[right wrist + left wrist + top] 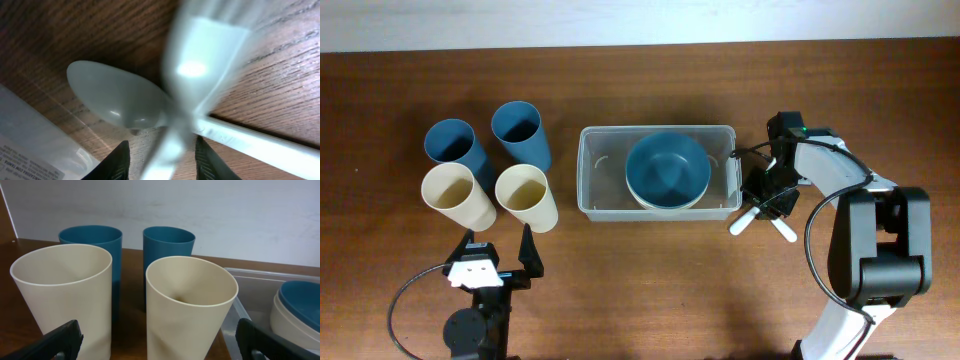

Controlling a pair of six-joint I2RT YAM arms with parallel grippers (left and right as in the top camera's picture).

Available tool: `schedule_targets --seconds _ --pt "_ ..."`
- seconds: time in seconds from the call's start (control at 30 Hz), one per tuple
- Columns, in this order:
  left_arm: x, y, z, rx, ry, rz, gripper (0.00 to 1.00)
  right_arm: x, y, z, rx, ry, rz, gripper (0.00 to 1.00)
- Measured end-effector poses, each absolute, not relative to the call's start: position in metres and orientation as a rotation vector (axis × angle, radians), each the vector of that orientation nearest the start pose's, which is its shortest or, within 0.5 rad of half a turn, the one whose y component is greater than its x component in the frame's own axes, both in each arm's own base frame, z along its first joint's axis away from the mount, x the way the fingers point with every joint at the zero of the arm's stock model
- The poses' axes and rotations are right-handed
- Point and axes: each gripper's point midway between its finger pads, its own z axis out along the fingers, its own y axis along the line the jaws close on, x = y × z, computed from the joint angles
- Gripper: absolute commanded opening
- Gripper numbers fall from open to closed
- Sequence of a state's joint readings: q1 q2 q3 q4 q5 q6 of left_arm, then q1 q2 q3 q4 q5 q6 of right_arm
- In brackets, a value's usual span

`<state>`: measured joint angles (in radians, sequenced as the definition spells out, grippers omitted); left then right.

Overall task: Pack container
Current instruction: 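Lift the fork and move it left toward the container, then lower the fork into the container's right edge and release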

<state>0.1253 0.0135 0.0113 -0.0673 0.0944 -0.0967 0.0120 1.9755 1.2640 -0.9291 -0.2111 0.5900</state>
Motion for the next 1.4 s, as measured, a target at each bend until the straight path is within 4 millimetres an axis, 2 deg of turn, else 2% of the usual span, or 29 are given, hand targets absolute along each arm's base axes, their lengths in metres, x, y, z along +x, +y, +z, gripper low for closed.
schedule_targets --seconds 0.1,0.3,0.4,0.53,0.87,1.13,1.27,1.4 --pt "0.246 0.015 0.159 -0.110 1.637 -0.056 1.00 0.332 0.040 0.000 0.944 3.114 0.298 0.33" --pt "0.246 0.015 0.159 -0.110 1.637 -0.056 1.00 0.336 0.040 -0.001 0.948 3.092 0.305 0.11" --pt "0.246 0.015 0.159 -0.110 1.637 -0.056 1.00 0.338 0.038 -0.001 0.952 3.084 0.308 0.07" --pt "0.246 0.015 0.159 -0.110 1.637 -0.056 1.00 0.338 0.034 -0.001 0.965 3.078 0.310 0.06" --pt "0.246 0.015 0.159 -0.110 1.637 -0.056 1.00 0.338 -0.002 0.000 1.047 3.043 0.340 0.04" --pt "0.246 0.015 0.159 -0.110 1.637 -0.056 1.00 0.327 -0.011 0.003 1.005 3.105 0.345 0.04" --pt "0.246 0.015 0.159 -0.110 1.637 -0.056 1.00 0.329 -0.012 0.012 0.941 3.141 0.346 0.04" --pt "0.246 0.015 0.159 -0.110 1.637 -0.056 1.00 0.342 -0.014 0.030 0.872 3.136 0.354 0.04"
